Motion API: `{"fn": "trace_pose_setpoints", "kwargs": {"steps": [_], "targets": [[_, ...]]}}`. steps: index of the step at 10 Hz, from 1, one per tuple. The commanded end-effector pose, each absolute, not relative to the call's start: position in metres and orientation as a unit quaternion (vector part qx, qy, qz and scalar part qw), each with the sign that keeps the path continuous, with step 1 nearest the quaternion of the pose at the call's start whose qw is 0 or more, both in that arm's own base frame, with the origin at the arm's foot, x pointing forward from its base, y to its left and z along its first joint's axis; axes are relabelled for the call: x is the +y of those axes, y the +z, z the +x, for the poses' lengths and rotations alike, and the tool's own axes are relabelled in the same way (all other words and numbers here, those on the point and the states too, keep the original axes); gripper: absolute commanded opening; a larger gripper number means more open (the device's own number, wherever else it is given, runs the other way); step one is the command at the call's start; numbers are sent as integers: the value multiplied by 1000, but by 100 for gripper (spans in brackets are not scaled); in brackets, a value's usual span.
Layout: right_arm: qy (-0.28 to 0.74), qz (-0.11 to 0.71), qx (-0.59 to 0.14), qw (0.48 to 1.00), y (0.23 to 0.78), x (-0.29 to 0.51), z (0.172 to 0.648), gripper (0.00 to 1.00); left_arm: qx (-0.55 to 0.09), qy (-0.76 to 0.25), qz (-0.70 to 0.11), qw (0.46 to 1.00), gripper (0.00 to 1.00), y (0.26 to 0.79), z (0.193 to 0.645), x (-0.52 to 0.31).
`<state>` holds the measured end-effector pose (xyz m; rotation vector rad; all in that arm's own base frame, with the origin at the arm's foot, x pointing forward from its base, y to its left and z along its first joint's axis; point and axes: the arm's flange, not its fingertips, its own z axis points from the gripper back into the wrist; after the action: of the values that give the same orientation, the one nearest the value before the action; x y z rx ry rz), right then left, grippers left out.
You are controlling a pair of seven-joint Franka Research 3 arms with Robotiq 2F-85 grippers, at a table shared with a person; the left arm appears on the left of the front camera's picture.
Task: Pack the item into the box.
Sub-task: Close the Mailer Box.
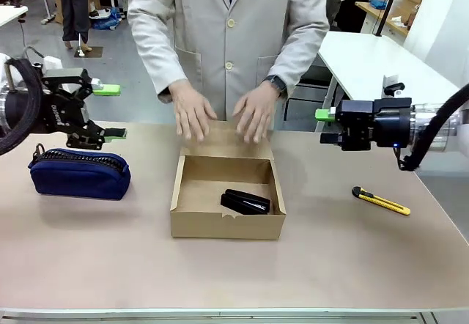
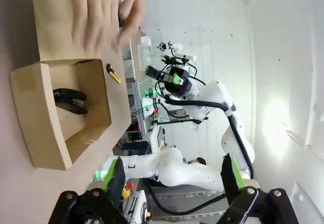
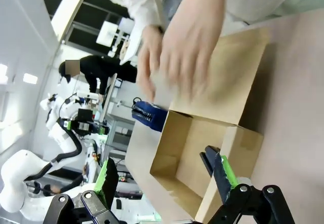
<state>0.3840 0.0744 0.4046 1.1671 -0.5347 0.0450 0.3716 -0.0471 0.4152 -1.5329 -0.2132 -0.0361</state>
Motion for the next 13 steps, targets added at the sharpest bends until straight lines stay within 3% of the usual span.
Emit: {"fn": "trace_pose_setpoints", "kwargs": {"steps": [1, 3, 4, 6, 9, 13], "targets": [[27, 553, -241, 797, 411, 55, 379, 100, -101, -24, -703, 703, 100, 425, 364, -25], [24, 546, -249, 800, 406, 65, 384, 100, -101, -16, -697, 710, 100, 419, 369, -35], [4, 543, -235, 806, 400, 67, 418, 100, -140, 31, -696, 704, 100, 410, 406, -44], [-4, 523, -197, 829, 375, 78, 458, 100, -158, 27, -680, 715, 100, 391, 449, -63], [-15, 509, -146, 848, 327, 108, 503, 100, -79, 38, -658, 748, 100, 346, 497, -98], [-13, 531, -102, 841, 287, 137, 531, 100, -68, 48, -626, 775, 100, 282, 516, -123]]}}
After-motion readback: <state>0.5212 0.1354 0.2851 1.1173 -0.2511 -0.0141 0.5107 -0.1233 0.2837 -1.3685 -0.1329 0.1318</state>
